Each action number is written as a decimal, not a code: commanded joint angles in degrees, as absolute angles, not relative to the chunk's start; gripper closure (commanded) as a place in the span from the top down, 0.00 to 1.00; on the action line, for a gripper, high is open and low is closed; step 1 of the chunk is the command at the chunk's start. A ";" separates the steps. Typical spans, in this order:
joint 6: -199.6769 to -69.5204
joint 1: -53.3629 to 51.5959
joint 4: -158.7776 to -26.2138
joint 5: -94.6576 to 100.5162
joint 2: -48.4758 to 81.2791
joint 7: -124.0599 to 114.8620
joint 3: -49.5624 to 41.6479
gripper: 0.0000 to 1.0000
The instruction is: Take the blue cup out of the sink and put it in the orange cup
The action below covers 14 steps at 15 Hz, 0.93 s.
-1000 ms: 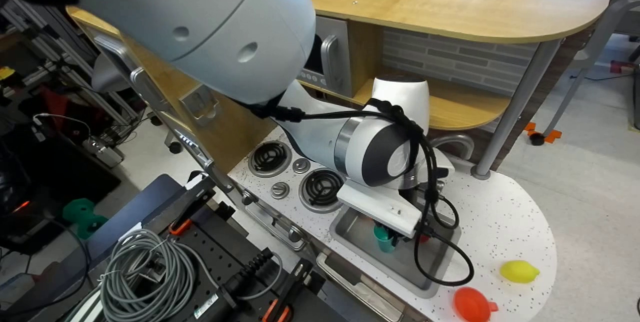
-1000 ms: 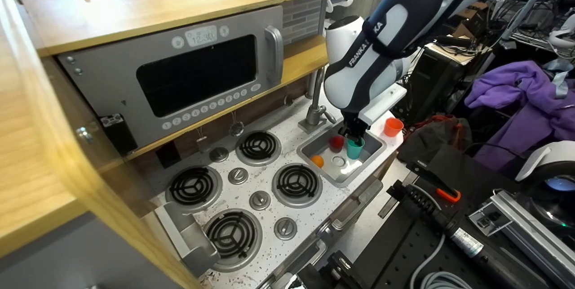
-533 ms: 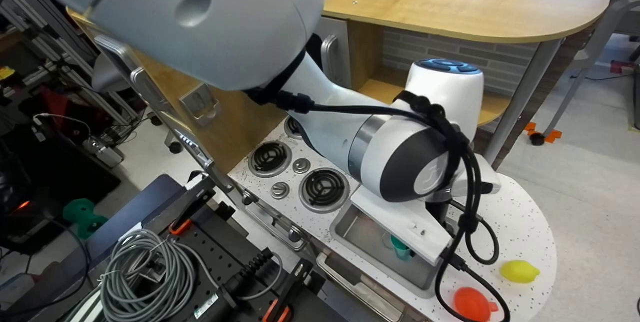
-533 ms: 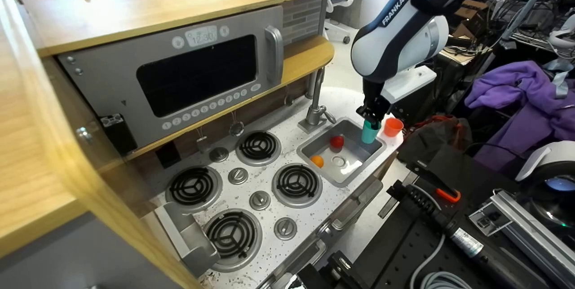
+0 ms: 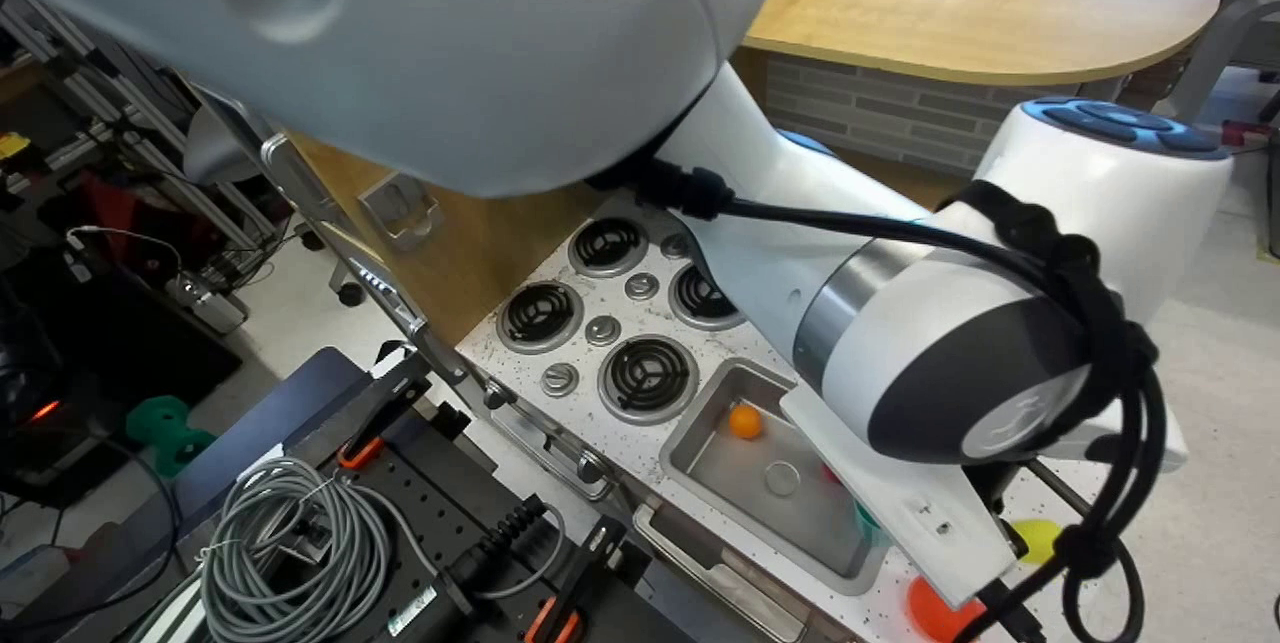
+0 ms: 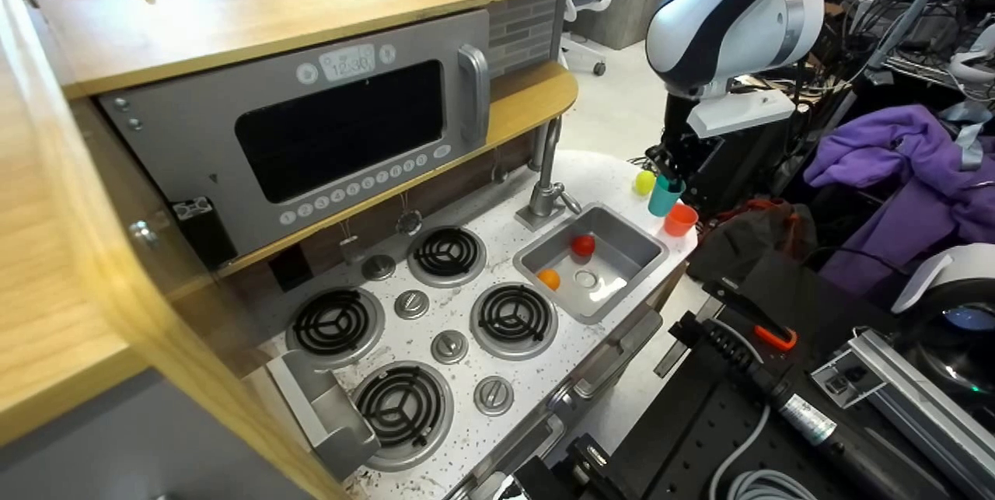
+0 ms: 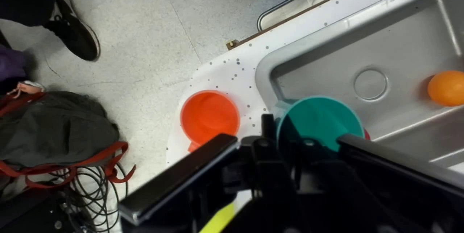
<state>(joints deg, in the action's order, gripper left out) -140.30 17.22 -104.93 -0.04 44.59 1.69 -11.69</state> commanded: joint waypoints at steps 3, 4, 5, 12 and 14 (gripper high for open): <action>-133.42 19.29 -99.61 -1.76 46.50 -2.86 -13.33 0.02; -132.34 19.50 -98.67 -1.64 46.98 -3.78 -13.79 0.02; -131.27 19.92 -97.61 -1.70 47.50 -4.35 -14.05 0.02; -126.07 21.99 -88.55 -2.34 53.88 -8.04 -14.49 0.02; -125.38 22.16 -85.98 -2.25 56.04 -8.78 -14.54 0.02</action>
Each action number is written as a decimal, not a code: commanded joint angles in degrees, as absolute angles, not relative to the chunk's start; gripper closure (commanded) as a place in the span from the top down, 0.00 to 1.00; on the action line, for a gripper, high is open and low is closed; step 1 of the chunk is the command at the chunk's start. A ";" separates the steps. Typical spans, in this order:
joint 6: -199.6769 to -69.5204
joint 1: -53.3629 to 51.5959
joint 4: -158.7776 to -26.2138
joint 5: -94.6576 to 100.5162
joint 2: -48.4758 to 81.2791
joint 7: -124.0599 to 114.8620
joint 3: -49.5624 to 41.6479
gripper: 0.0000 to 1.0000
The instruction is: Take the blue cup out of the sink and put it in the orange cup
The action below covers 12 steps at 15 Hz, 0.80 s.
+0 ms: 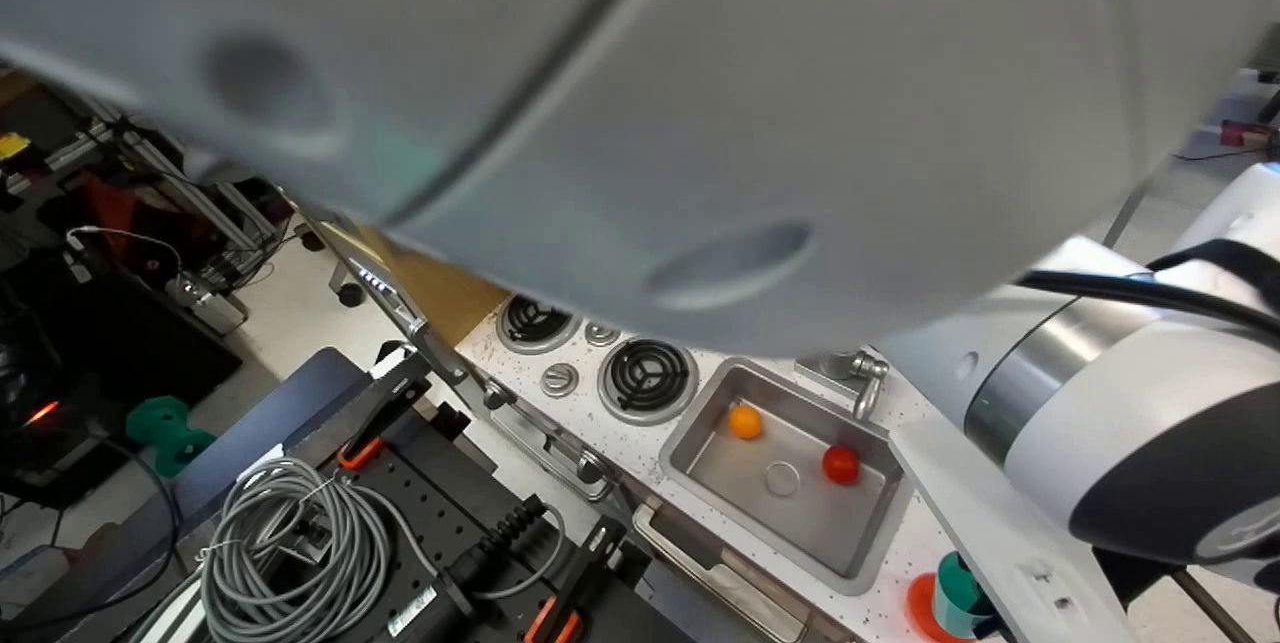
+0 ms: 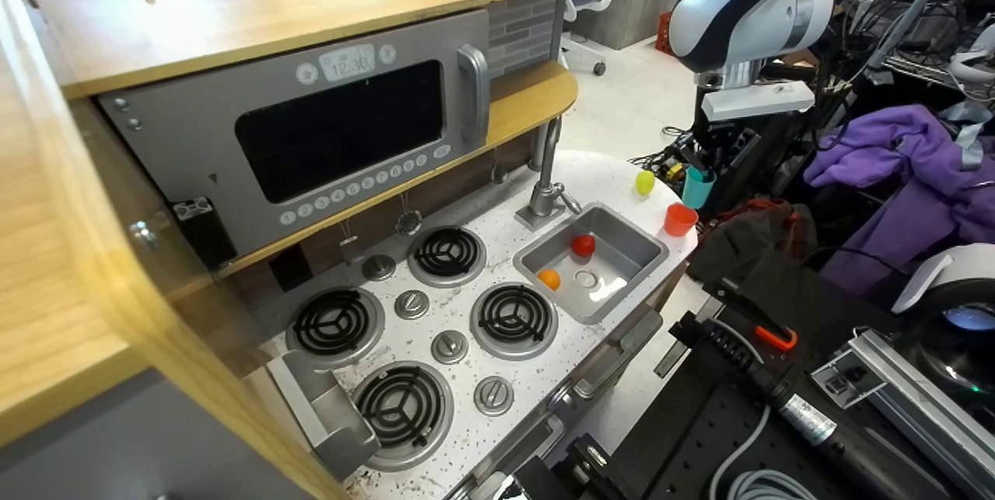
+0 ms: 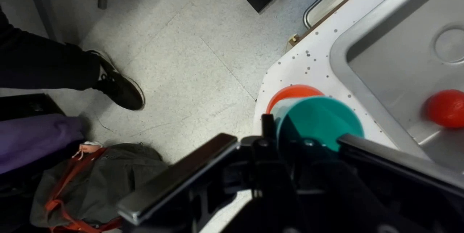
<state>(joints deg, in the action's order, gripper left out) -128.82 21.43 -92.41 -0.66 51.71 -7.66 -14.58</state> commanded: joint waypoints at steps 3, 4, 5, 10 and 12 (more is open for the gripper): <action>-124.18 22.08 -82.62 -1.99 58.92 -9.78 -14.57 0.02; -124.07 22.01 -81.65 -1.86 59.76 -9.91 -14.54 0.02; -124.04 21.97 -80.85 -1.77 60.48 -9.95 -14.51 0.02; -121.86 21.69 -77.99 -1.37 62.66 -9.73 -14.47 0.02; -121.36 21.42 -78.01 -1.13 62.62 -9.51 -14.47 0.02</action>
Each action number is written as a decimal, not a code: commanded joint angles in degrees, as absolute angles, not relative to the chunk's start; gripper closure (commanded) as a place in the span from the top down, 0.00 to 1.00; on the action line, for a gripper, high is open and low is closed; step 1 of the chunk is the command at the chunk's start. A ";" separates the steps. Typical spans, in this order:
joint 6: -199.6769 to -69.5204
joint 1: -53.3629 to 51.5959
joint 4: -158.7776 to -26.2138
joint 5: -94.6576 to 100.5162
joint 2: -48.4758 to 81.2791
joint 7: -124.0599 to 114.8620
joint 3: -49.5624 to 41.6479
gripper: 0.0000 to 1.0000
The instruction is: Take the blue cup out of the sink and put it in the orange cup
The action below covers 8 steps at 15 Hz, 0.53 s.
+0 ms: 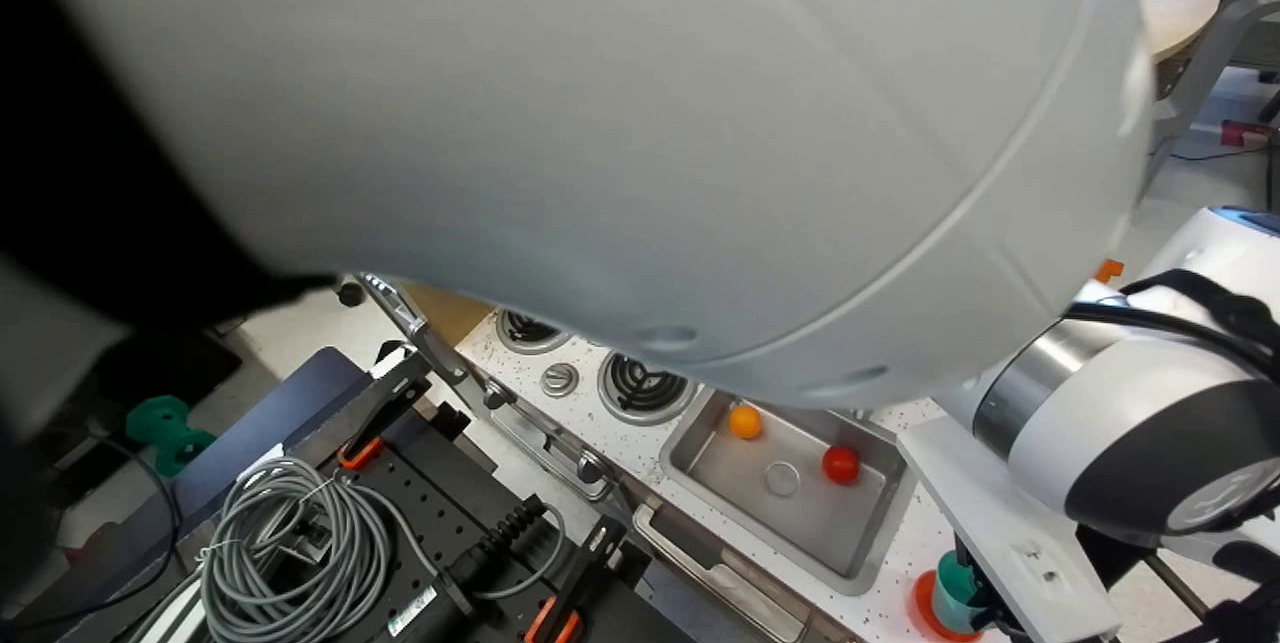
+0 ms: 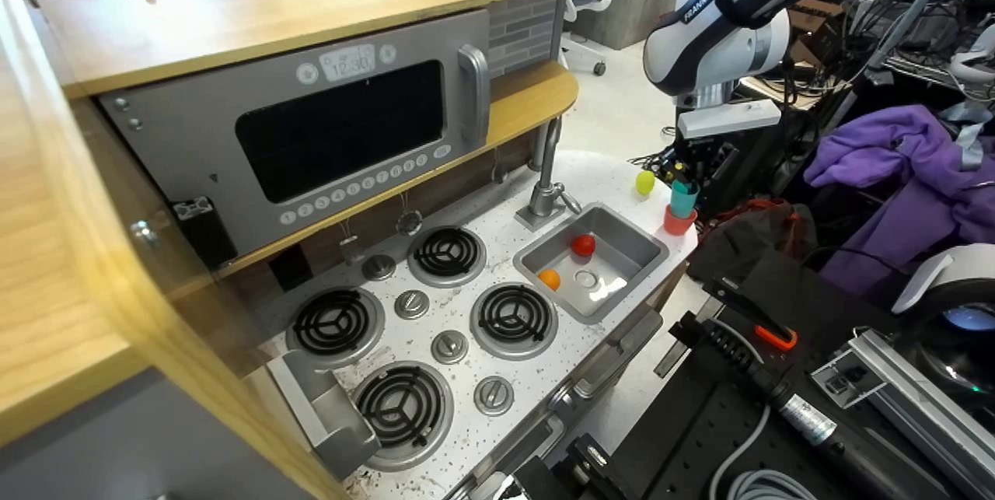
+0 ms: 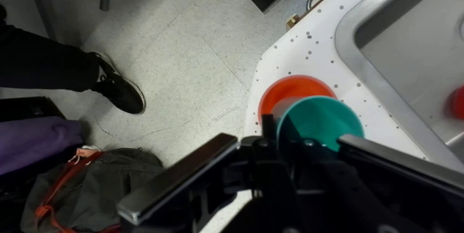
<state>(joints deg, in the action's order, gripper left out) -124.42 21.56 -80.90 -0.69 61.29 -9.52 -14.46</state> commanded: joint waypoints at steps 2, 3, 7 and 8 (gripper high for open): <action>-121.70 21.01 -78.63 -0.92 62.32 -9.52 -14.48 0.32; -121.98 20.86 -79.01 -0.81 62.08 -9.26 -14.42 0.32; -122.91 20.26 -80.41 -1.08 60.88 -9.01 -14.02 0.61; -123.17 20.11 -81.12 -1.11 60.22 -8.74 -13.90 0.67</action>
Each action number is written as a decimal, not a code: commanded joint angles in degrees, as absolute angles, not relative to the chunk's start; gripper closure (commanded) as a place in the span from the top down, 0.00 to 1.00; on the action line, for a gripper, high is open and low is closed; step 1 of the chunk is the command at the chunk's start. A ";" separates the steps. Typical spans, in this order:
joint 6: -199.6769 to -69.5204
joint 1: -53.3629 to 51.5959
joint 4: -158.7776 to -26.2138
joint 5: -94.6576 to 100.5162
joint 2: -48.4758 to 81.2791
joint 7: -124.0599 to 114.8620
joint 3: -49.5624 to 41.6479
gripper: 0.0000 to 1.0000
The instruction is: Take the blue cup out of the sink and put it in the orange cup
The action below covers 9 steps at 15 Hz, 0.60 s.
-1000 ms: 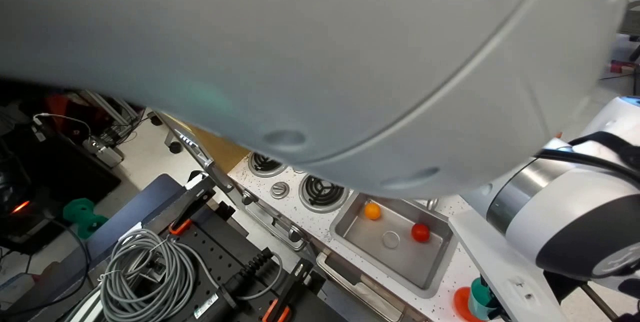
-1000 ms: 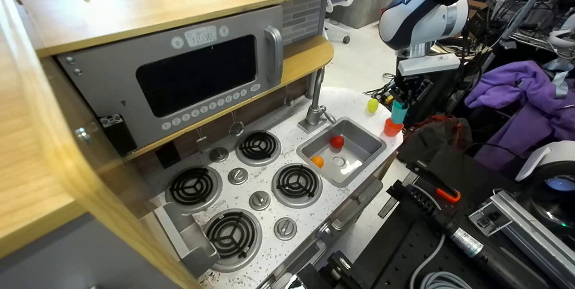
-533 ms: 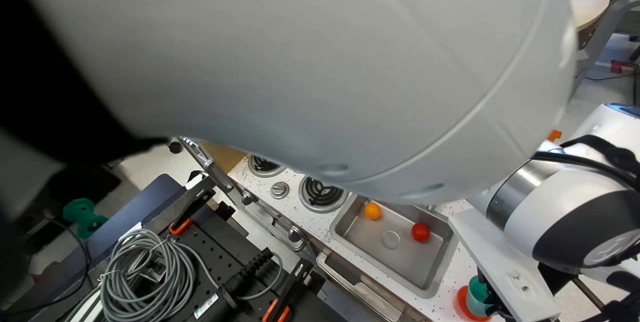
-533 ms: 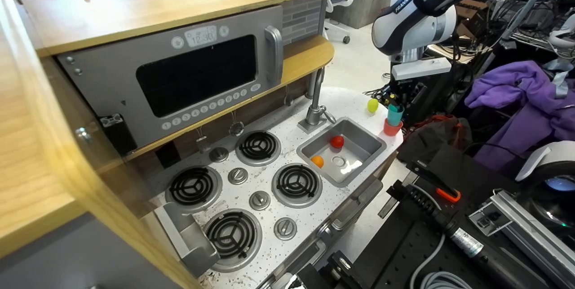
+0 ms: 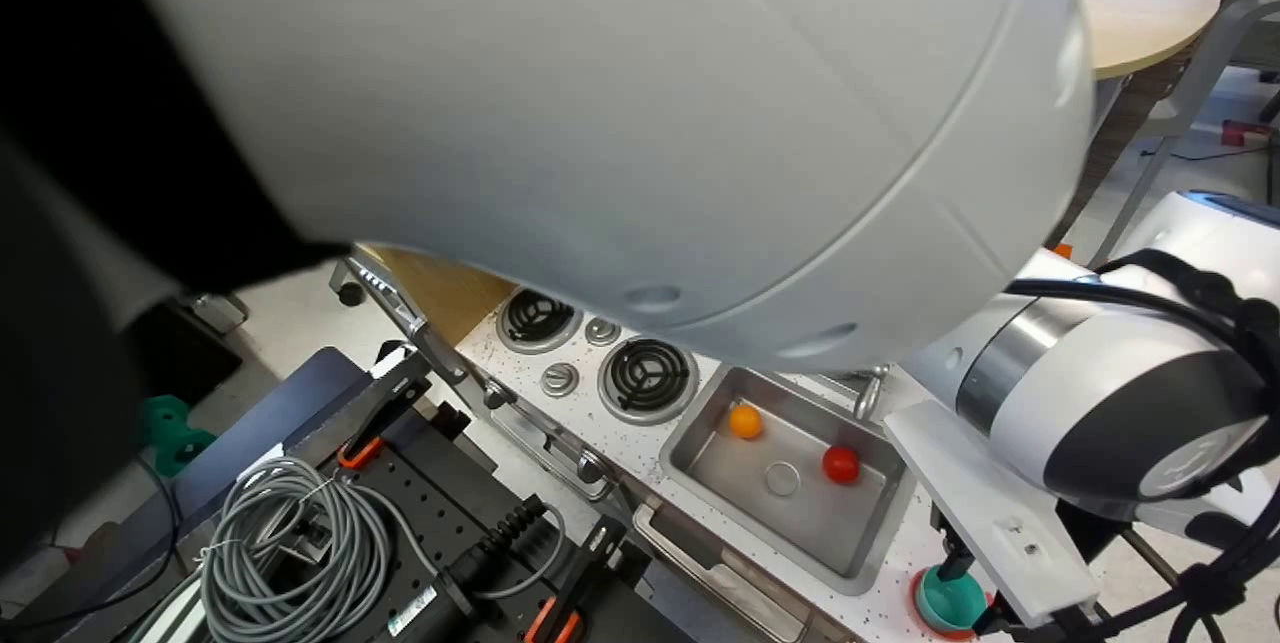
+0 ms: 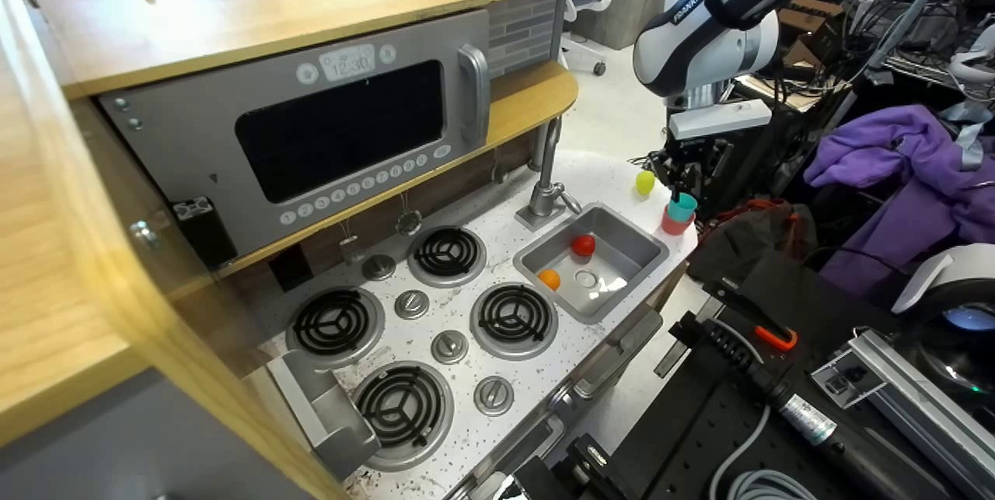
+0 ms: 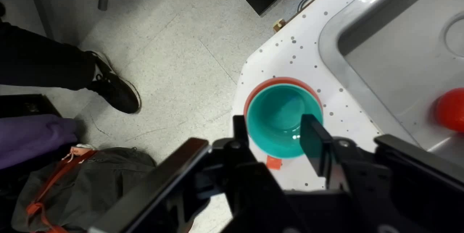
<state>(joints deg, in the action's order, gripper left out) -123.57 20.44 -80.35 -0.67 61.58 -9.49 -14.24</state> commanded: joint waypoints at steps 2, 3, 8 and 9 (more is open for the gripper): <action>-124.54 19.95 -83.55 -1.26 58.20 -7.72 -13.44 0.82; -125.92 19.96 -85.44 -1.32 56.78 -6.81 -13.13 0.91; -129.83 20.35 -94.92 -0.66 49.65 -0.73 -12.30 1.00; -131.41 20.35 -97.05 -0.11 48.29 1.60 -12.09 1.00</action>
<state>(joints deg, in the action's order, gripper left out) -127.30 20.03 -88.15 -0.66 54.73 -3.71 -13.16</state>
